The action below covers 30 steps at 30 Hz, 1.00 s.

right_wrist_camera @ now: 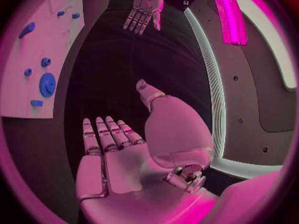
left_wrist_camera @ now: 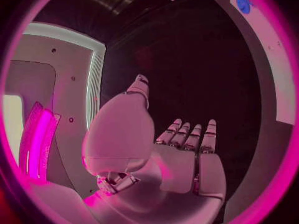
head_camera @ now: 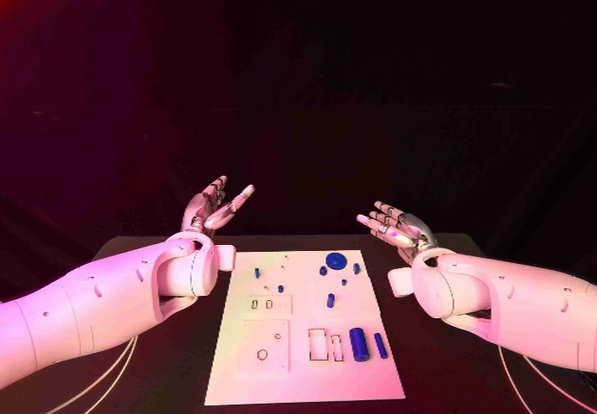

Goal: Assemble the parts on the task board

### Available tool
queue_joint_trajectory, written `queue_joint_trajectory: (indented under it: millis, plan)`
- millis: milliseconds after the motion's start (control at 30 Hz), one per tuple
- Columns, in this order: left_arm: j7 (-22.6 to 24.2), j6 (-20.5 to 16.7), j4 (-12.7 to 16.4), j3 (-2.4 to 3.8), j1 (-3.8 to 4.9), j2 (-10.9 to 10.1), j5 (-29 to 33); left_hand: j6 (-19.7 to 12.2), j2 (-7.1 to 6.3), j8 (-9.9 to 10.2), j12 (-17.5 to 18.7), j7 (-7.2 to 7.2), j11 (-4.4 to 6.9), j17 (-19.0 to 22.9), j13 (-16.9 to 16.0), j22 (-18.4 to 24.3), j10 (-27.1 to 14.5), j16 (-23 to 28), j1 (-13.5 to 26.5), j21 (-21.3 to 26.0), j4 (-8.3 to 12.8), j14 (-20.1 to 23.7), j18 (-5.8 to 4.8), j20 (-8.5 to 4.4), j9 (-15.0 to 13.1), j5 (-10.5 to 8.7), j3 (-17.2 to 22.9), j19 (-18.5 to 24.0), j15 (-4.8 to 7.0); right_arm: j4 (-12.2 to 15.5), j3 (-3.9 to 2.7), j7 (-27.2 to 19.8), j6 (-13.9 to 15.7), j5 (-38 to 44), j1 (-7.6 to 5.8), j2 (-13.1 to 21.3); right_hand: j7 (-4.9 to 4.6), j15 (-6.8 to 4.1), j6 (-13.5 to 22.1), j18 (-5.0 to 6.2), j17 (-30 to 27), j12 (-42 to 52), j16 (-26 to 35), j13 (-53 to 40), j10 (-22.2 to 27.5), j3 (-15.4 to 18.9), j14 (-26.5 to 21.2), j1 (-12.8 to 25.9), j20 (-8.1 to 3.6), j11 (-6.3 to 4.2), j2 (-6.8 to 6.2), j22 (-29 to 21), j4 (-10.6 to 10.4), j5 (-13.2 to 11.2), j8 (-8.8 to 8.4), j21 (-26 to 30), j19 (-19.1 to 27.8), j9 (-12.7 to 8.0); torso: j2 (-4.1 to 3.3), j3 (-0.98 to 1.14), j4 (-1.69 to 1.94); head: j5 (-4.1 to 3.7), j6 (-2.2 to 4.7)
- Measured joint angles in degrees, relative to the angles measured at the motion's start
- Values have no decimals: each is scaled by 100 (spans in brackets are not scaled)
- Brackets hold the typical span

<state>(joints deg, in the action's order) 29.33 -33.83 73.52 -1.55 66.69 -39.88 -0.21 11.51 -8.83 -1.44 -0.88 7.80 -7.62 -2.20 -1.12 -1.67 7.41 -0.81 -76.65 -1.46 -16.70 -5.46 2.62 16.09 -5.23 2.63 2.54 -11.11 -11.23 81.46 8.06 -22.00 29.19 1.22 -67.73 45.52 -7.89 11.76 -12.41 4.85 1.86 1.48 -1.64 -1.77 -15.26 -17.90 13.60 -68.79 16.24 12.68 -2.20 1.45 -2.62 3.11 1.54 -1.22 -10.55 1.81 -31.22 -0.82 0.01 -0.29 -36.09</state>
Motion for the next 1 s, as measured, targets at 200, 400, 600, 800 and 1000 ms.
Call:
queue_joint_trajectory:
  millis: [200, 400, 600, 800, 1000]
  plan:
    - [19, 202, -26, -5, 5, 8, -21, 45, 40, -35, -14, 6, -44, -34, -10, -2, 44, -34, -148, -4, -41, -73, 87, 33, -21, 4, 9, -16, -91, -139, 119, 254, -610, 103, -119, 9, -28, 7, -462, 135, 81, 76, -115, -47, -582, -105, 635, -267, 34, 11, 15, 94, 104, 1, 113, -213, -821, 71, 0, 0, -1, 2, -1]
    - [60, 371, 84, -3, 28, -287, -1, 855, 375, -304, -272, 46, -419, -342, -151, -127, 1069, -366, -237, -225, -11, -1093, 310, 68, -297, 22, 251, -727, -124, -545, 114, 348, -661, 938, -304, -79, -99, -25, -1486, 349, 249, 177, -407, -123, -1990, -205, 2120, -559, 33, 12, -23, 189, 257, 1, 352, -511, -2235, 222, -57, 19, -7, 59, -132]
    - [112, 492, 424, 5, 70, -508, -37, 2769, 574, -1000, -777, 246, -523, -1039, -306, -525, 3935, -1384, -527, -1195, 51, -3926, 708, 28, -859, 22, 430, -3370, 36, -698, 122, 433, -610, 2324, -422, -196, -243, -207, -2665, 447, 449, 234, -744, -169, -3261, -402, 3485, -855, -82, -96, -171, 257, 454, 1, 601, -801, -3468, 378, -176, 49, -19, 113, -155]
    - [107, 683, 858, 40, 143, -820, -189, 3313, 495, -1155, -702, 368, -332, -1323, -272, -671, 4538, -1673, -715, -1676, 34, -4720, 708, -226, -944, 22, 772, -4336, 296, -736, 117, 581, -544, 3561, -581, -276, -376, -525, -3437, 447, 828, 266, -1181, -223, -4207, -560, 4622, -1020, -404, -308, -336, 450, 613, 1, 759, -1283, -4541, 478, -335, 65, -7, 108, -149]
    - [24, 902, 1510, 79, 179, -1187, -367, 3326, 372, -1151, -491, 365, -282, -1593, -266, -776, 4648, -1869, -665, -1964, 42, -5065, 708, -369, -898, 22, 911, -4743, 405, -749, 112, 967, -613, 4739, -763, -434, -269, -905, -4031, 447, 1946, 266, -2535, -244, -4956, -758, 5791, -1004, -809, -551, -494, 1297, 653, 0, 798, -2598, -5534, 592, -500, 83, 25, 93, -95]
